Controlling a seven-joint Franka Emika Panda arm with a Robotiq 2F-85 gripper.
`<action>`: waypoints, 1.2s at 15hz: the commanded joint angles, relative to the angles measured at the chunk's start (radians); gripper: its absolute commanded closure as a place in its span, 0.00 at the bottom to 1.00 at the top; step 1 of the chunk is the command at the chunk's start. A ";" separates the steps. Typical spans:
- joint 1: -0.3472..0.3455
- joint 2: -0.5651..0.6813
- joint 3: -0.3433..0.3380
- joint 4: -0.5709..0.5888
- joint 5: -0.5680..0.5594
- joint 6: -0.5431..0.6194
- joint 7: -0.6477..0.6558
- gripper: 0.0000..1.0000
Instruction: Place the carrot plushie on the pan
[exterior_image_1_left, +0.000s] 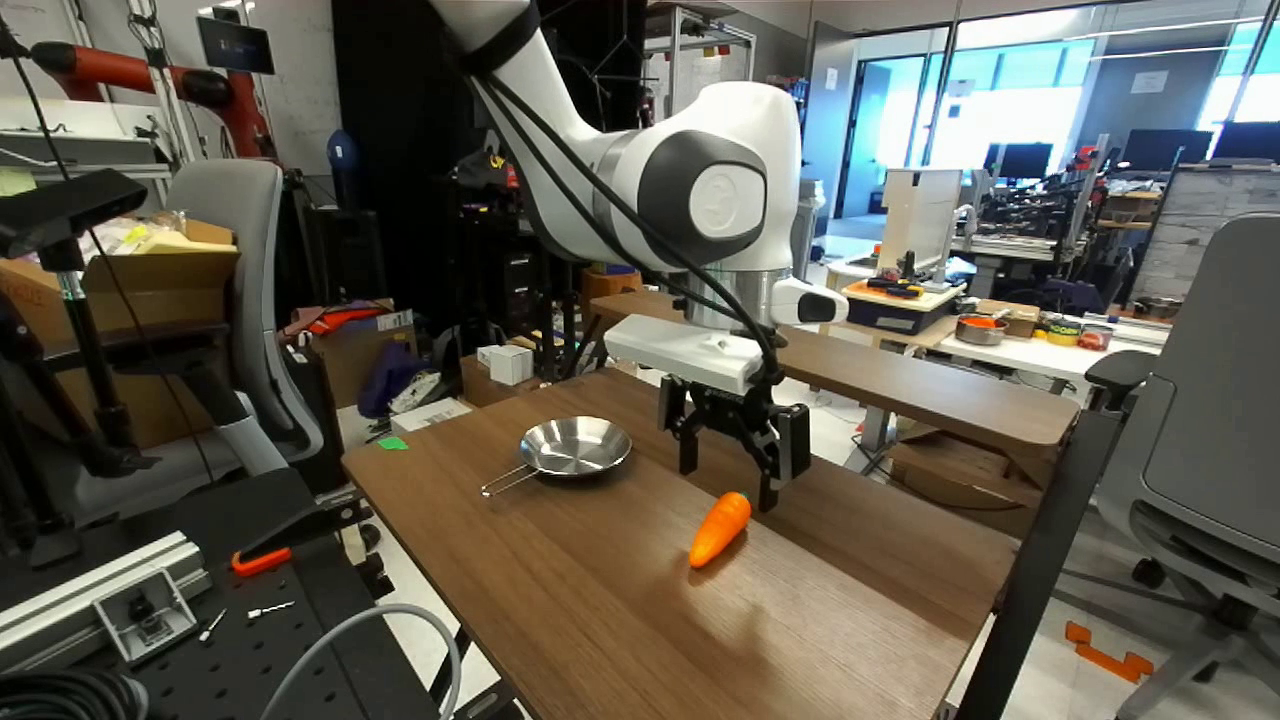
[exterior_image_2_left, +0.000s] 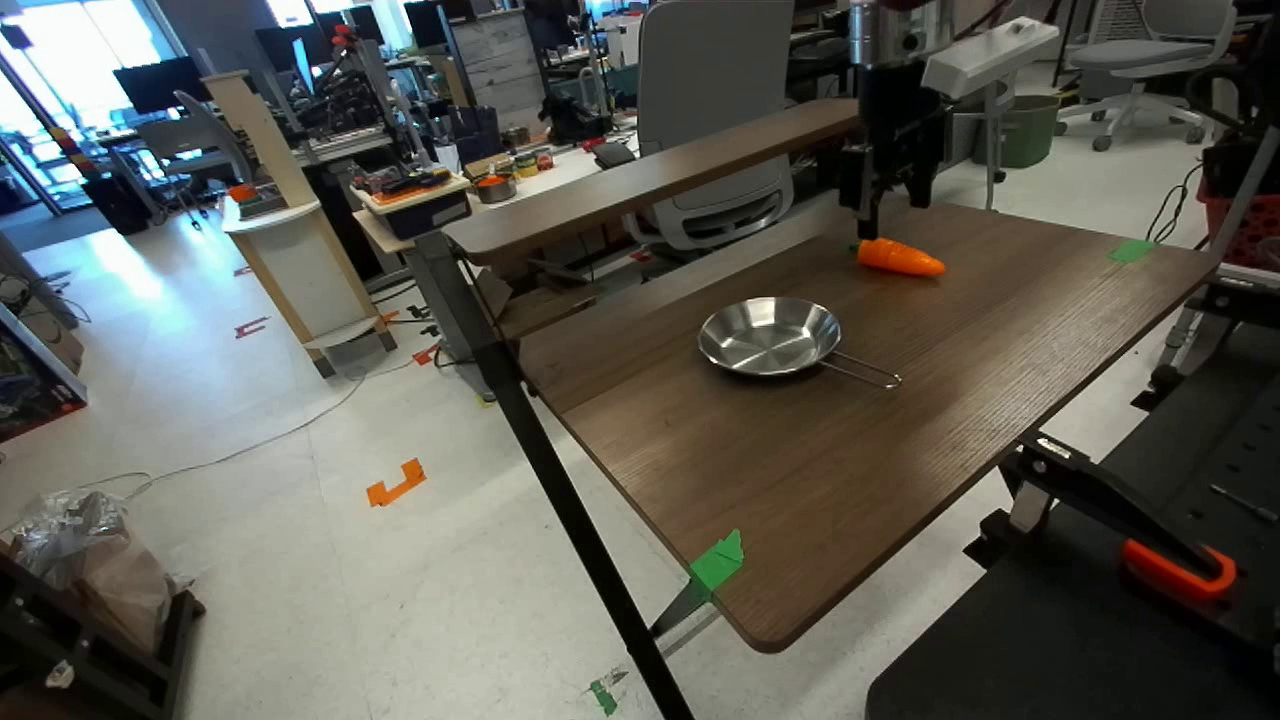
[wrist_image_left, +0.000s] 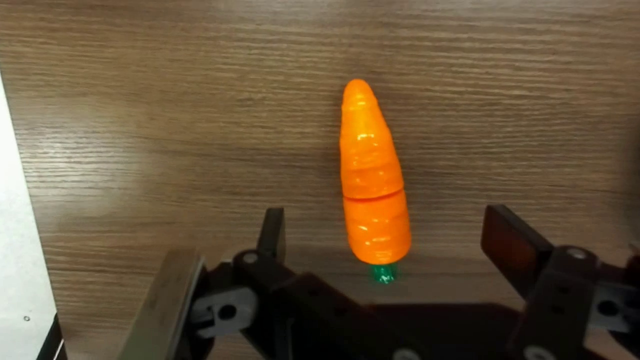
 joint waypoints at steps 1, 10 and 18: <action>0.003 0.059 0.010 0.077 0.002 -0.014 -0.017 0.00; -0.001 0.139 0.024 0.138 0.010 -0.027 -0.019 0.00; -0.005 0.162 0.026 0.162 0.015 -0.042 -0.021 0.01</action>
